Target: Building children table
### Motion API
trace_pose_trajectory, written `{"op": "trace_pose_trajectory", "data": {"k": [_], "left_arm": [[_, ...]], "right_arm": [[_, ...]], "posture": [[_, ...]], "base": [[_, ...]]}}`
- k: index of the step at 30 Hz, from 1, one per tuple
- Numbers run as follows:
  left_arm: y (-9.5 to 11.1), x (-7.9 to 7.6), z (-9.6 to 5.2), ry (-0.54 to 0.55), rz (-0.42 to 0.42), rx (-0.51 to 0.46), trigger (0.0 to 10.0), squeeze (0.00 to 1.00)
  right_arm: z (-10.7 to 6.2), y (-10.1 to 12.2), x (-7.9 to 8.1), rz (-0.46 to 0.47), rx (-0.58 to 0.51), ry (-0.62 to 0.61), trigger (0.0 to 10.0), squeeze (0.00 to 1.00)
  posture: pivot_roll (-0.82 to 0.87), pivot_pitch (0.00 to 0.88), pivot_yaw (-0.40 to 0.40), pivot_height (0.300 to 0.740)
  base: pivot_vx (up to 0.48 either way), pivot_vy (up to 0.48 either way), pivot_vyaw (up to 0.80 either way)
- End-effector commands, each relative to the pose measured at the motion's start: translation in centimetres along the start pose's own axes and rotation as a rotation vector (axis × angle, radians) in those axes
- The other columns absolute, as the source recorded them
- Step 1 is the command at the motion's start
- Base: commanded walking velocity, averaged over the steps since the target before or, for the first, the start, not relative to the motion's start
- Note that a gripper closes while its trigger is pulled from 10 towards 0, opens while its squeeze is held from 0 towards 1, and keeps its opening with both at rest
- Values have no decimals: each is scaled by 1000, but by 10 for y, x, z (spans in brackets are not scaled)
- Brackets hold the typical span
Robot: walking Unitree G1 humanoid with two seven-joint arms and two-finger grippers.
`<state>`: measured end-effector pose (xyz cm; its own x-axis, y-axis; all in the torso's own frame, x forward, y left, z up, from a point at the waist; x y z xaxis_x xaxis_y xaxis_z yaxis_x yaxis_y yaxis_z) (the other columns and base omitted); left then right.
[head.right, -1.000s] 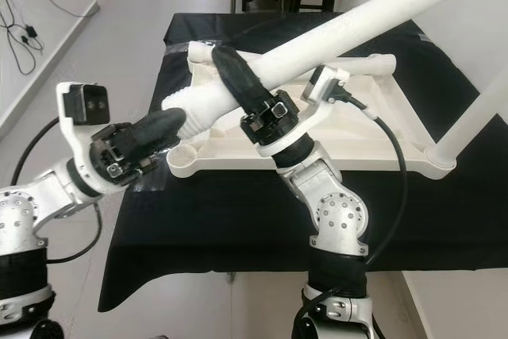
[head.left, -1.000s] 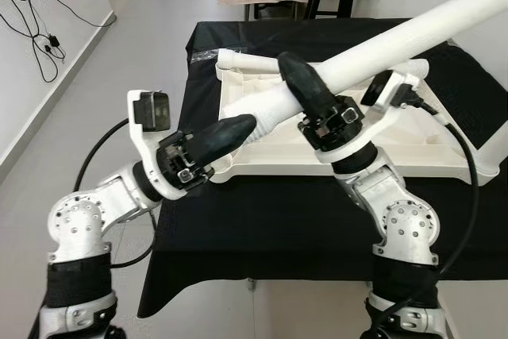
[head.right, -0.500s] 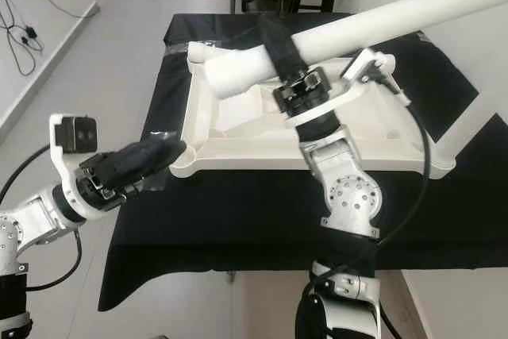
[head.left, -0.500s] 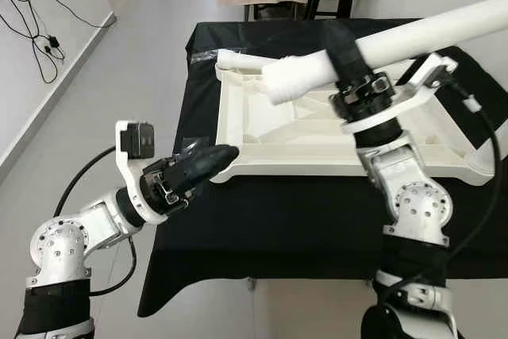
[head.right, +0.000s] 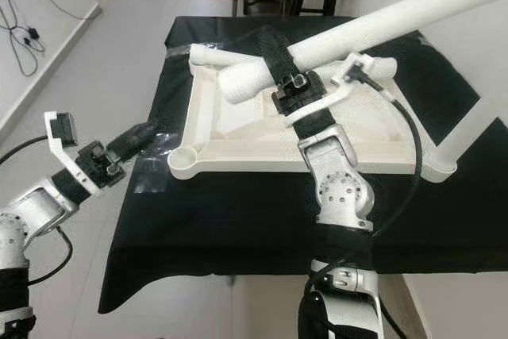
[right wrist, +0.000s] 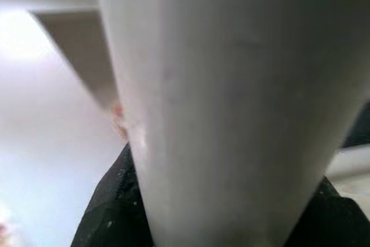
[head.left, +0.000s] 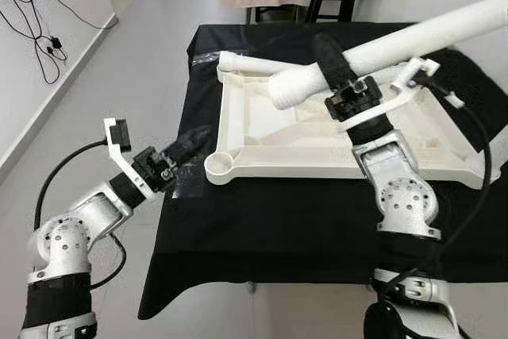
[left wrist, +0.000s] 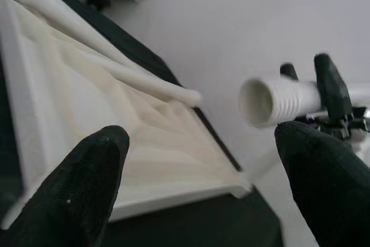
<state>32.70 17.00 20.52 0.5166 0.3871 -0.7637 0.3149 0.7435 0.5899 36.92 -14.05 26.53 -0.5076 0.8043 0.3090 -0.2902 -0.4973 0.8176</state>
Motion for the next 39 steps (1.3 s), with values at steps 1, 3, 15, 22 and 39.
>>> {"op": "trace_pose_trajectory", "data": {"k": [1,3,15,22,39], "left_arm": [[-1,7,2,89,98,-26,10000,0],[0,10,3,136,156,-49,10000,0],[7,28,1,412,450,-149,10000,0],[4,30,-1,461,556,-139,10000,0],[-17,9,9,355,624,-108,10000,0]], "right_arm": [[-1,-8,-7,-84,41,-70,10000,0],[-2,-11,-10,-111,55,-99,10000,0],[-2,-22,-12,-198,97,-141,10000,0],[1,-23,-17,-257,97,-178,10000,0],[2,-29,-16,-320,123,-153,10000,0]], "posture": [[-18,77,-14,740],[-18,76,-15,740],[-10,71,-16,740],[-1,71,-14,740],[4,80,-17,740]], "base": [[0,0,0],[0,0,0],[0,0,0],[0,0,0],[0,0,213]]}}
Point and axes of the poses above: a point about 5 cm out from each wrist's last joint towards the gripper, its own z axis pointing out of the wrist towards the gripper, its own y axis along the axis of the wrist's last joint, x = y × z, the point moved 3 cm from there along z, pointing out of the wrist towards the gripper, and after that the axes turned 15 degrees about -z, right-handed, at the moved point
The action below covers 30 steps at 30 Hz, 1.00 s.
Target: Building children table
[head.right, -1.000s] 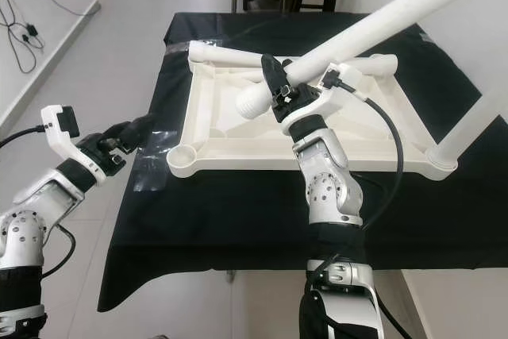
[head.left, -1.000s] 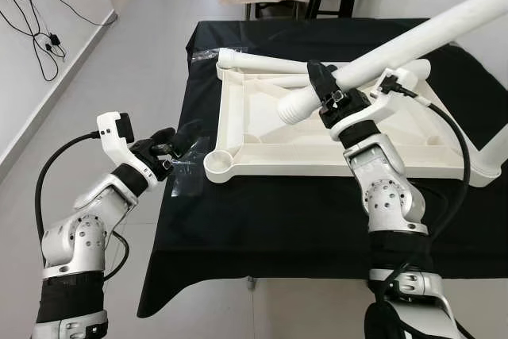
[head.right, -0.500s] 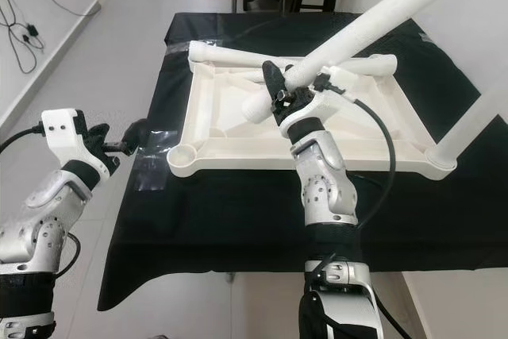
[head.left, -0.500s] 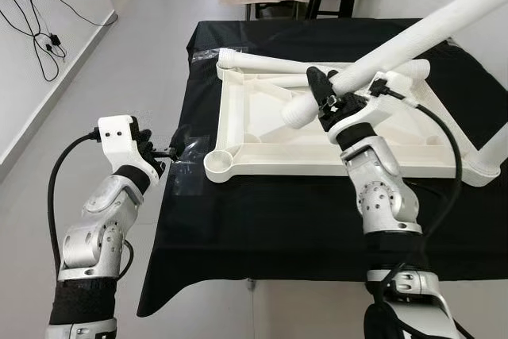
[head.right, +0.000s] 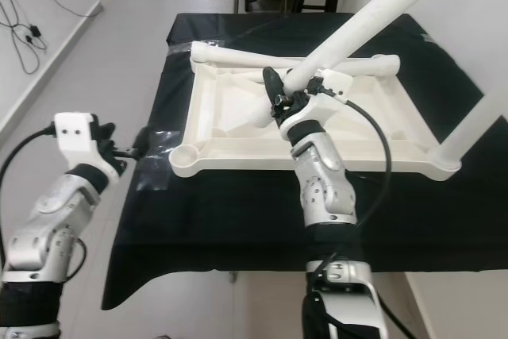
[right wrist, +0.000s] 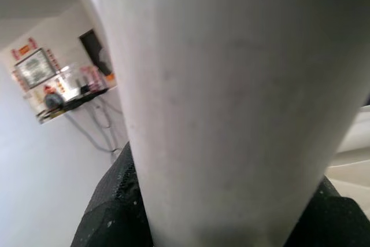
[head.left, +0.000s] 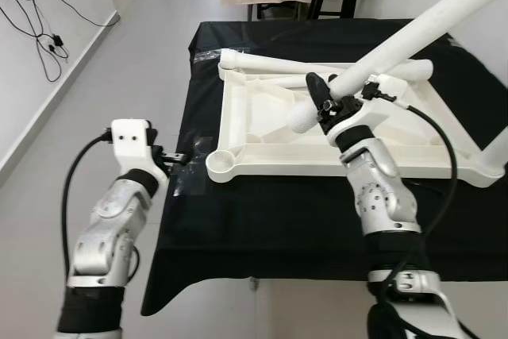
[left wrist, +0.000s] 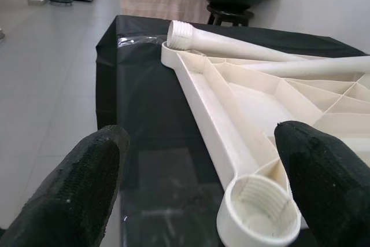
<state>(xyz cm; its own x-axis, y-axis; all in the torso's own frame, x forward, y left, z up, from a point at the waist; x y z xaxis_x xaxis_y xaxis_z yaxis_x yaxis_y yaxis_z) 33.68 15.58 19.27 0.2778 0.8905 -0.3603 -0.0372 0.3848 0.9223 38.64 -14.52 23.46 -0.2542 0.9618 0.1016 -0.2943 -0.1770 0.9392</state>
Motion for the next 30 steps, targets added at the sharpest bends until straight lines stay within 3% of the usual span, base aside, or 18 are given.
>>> {"op": "trace_pose_trajectory", "data": {"k": [1,4,9,15,18,20,21,24,25,26,27,29,30], "left_arm": [[-2,-2,-3,-10,20,-3,10000,0],[-3,-3,-3,-19,18,1,10000,0],[-12,-2,-5,-28,5,33,10000,0],[-23,-11,-12,-116,-11,101,10000,0],[-35,-23,-22,-208,19,167,10000,0],[-45,-33,-34,-278,44,222,10000,0],[-45,-33,-34,-278,44,222,10000,0],[-48,-38,-43,-301,38,240,10000,0],[-47,-41,-46,-316,31,238,1686,0],[-46,-43,-49,-327,26,237,1686,0],[-44,-44,-51,-333,25,232,0,0],[-44,-44,-51,-333,25,232,0,0],[-42,-46,-54,-334,26,226,0,0]], "right_arm": [[3,1,7,-2,-17,22,10000,0],[4,1,6,-1,-17,18,10000,0],[4,-1,5,-19,-7,12,10000,0],[5,0,3,-101,4,42,10000,0],[7,-1,2,-155,30,118,10000,0],[8,3,8,-186,39,246,10000,0],[8,3,8,-186,39,246,10000,0],[8,10,18,-207,33,404,10000,0],[8,14,23,-211,28,466,10000,0],[7,17,26,-213,25,505,10000,0],[8,21,34,-198,8,570,10000,0],[8,21,34,-198,8,570,10000,0],[7,26,42,-184,-9,628,10000,0]], "posture": [[4,80,-17,740],[6,81,-16,740],[6,84,-12,740],[16,95,-4,740],[25,126,-10,740],[27,147,-13,740],[27,147,-13,740],[31,195,-21,740],[36,210,-25,740],[38,215,-26,740],[43,234,-30,740],[43,234,-30,740],[48,249,-34,740]], "base": [[0,0,800],[0,0,800],[0,0,0],[0,0,0],[0,0,0],[0,0,0],[0,0,0],[0,0,0],[0,0,0],[0,0,0],[0,0,0],[0,0,0],[0,0,0]]}}
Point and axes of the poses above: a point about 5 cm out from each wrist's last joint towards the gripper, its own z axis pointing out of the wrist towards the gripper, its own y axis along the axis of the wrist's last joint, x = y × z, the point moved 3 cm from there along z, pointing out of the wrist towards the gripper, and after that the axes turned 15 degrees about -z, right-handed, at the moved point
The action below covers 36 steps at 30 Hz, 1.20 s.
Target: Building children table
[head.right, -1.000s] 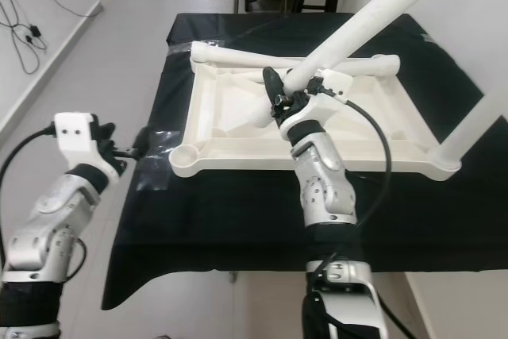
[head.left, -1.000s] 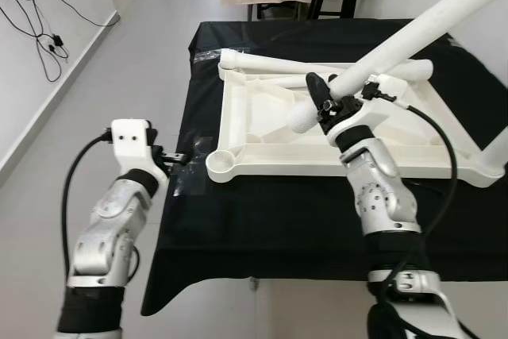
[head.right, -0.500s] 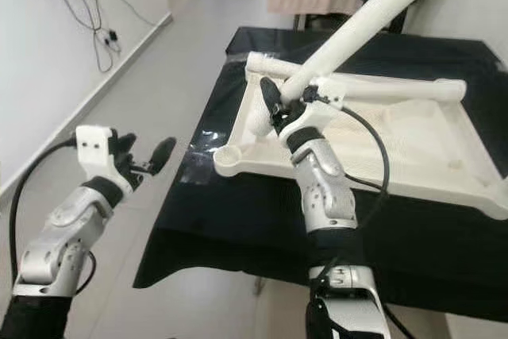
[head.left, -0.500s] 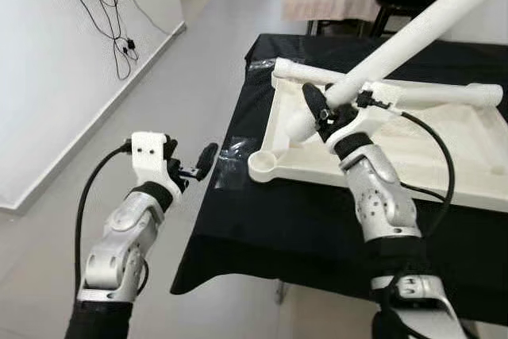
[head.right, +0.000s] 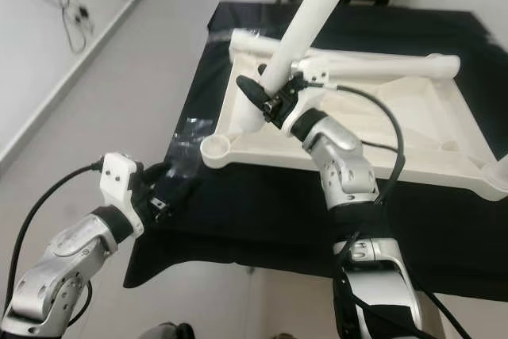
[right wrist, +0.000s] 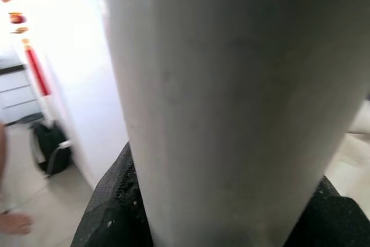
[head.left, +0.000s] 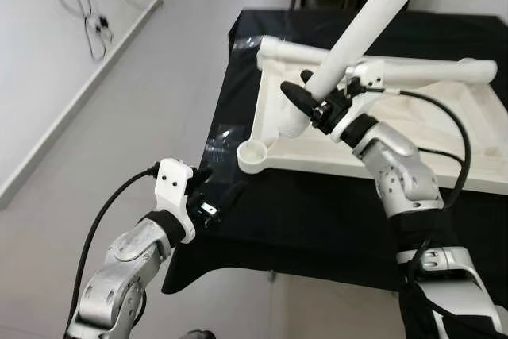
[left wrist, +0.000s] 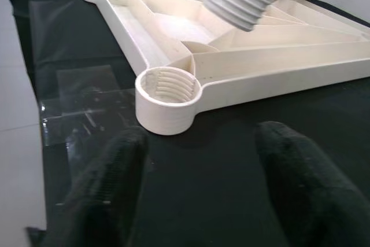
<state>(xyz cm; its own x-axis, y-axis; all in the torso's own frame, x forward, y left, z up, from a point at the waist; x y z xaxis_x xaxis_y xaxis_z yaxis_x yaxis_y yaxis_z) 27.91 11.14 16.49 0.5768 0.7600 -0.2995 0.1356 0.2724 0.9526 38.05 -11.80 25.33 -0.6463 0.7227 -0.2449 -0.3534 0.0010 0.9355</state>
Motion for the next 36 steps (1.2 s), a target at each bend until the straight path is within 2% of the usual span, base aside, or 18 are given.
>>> {"op": "trace_pose_trajectory", "data": {"k": [1,7,12,16,20,21,22,23,24,26,28,30,36], "left_arm": [[-1,-2,-6,3,-5,10,0,0],[5,3,-14,104,-25,-55,0,0],[7,2,-21,140,-23,-67,0,0],[4,3,-26,167,-2,-32,0,0],[0,-2,-27,148,2,2,0,0],[-3,-6,-28,127,1,24,3804,0],[-3,-6,-28,127,1,24,3804,0],[-6,-12,-30,100,3,47,10000,0],[-6,-12,-30,100,3,47,10000,0],[-12,-28,-36,37,11,91,10000,0],[-14,-36,-40,12,14,101,10000,0],[-14,-37,-41,10,14,101,10000,0],[-9,-46,-43,-27,12,78,10000,0]], "right_arm": [[9,18,15,-5,-72,122,10000,0],[27,24,50,3,-109,295,10000,0],[32,25,68,-9,-109,418,10000,0],[49,12,66,-97,-10,392,10000,0],[52,11,63,-124,8,390,10000,0],[53,12,61,-131,7,395,10000,0],[53,12,61,-131,7,395,10000,0],[54,15,58,-138,3,399,10000,0],[54,15,58,-138,3,399,10000,0],[55,26,46,-143,-23,406,10000,0],[53,35,39,-137,-49,433,10000,0],[52,36,38,-135,-54,441,10000,0],[45,29,43,-84,-51,573,10000,0]], "posture": [[50,253,-37,740],[54,286,-50,740],[63,309,-66,740],[63,328,-75,740],[71,335,-79,740],[78,340,-83,740],[78,340,-83,740],[81,342,-85,740],[81,342,-85,740],[86,349,-85,740],[89,349,-83,740],[89,349,-83,740],[93,343,-72,740]], "base": [[0,0,0],[0,0,0],[0,0,0],[0,0,0],[0,0,0],[0,0,0],[0,0,0],[0,0,0],[0,0,0],[0,0,0],[0,0,0],[0,0,0],[0,0,0]]}}
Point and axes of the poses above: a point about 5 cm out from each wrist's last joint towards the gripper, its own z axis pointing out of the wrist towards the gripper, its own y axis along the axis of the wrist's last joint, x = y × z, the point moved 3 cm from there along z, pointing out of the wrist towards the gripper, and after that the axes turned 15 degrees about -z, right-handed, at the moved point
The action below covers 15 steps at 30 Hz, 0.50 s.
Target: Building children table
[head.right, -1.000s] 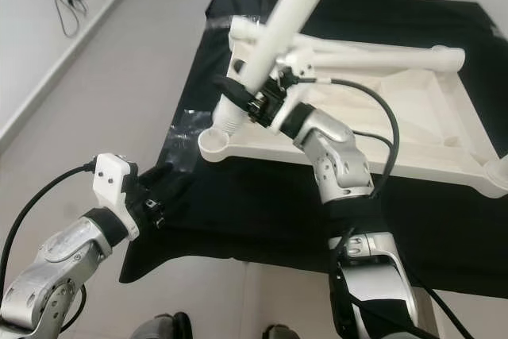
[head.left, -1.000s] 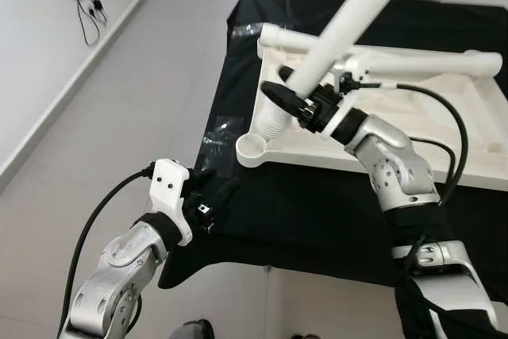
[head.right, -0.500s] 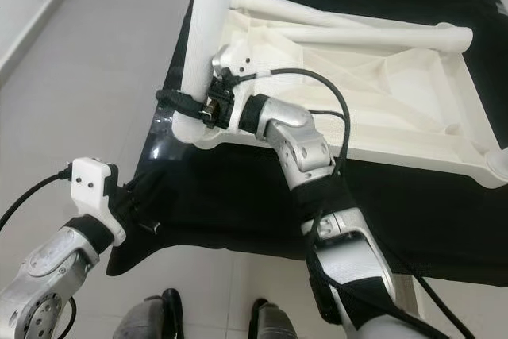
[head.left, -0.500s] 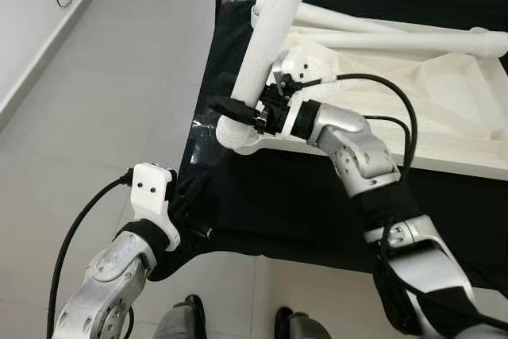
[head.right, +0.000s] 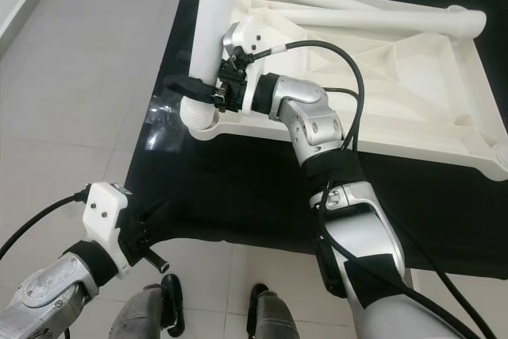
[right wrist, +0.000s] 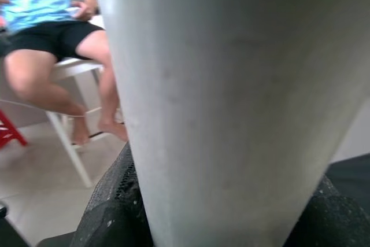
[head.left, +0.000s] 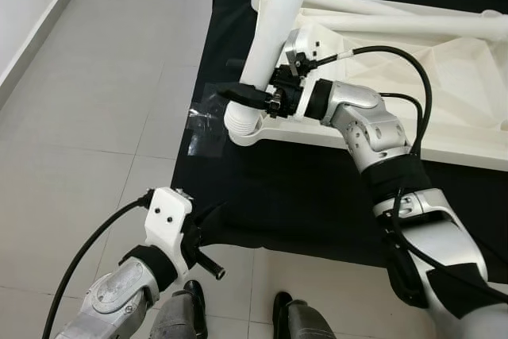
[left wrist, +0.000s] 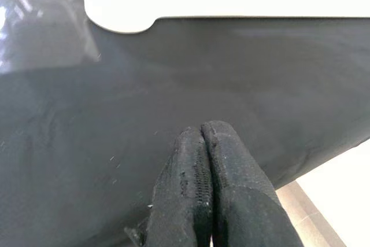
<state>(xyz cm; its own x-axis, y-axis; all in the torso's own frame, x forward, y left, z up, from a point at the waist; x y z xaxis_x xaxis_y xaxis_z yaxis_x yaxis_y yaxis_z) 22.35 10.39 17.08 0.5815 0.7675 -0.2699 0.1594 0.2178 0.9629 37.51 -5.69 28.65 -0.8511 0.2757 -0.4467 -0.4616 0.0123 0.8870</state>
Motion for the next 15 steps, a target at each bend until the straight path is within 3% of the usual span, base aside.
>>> {"op": "trace_pose_trajectory", "data": {"k": [1,7,15], "left_arm": [[-5,-6,-3,-28,-18,26,10000,0],[-4,-12,-4,-42,-9,27,10000,0],[-4,-16,-8,-48,-1,24,10000,0]], "right_arm": [[0,-3,4,25,-8,45,10000,0],[4,-13,6,40,18,64,10000,0],[11,-18,-5,-5,91,7,10000,0]], "posture": [[93,343,-72,740],[101,339,-73,740],[111,345,-82,740]], "base": [[0,0,0],[0,0,0],[0,0,0]]}}
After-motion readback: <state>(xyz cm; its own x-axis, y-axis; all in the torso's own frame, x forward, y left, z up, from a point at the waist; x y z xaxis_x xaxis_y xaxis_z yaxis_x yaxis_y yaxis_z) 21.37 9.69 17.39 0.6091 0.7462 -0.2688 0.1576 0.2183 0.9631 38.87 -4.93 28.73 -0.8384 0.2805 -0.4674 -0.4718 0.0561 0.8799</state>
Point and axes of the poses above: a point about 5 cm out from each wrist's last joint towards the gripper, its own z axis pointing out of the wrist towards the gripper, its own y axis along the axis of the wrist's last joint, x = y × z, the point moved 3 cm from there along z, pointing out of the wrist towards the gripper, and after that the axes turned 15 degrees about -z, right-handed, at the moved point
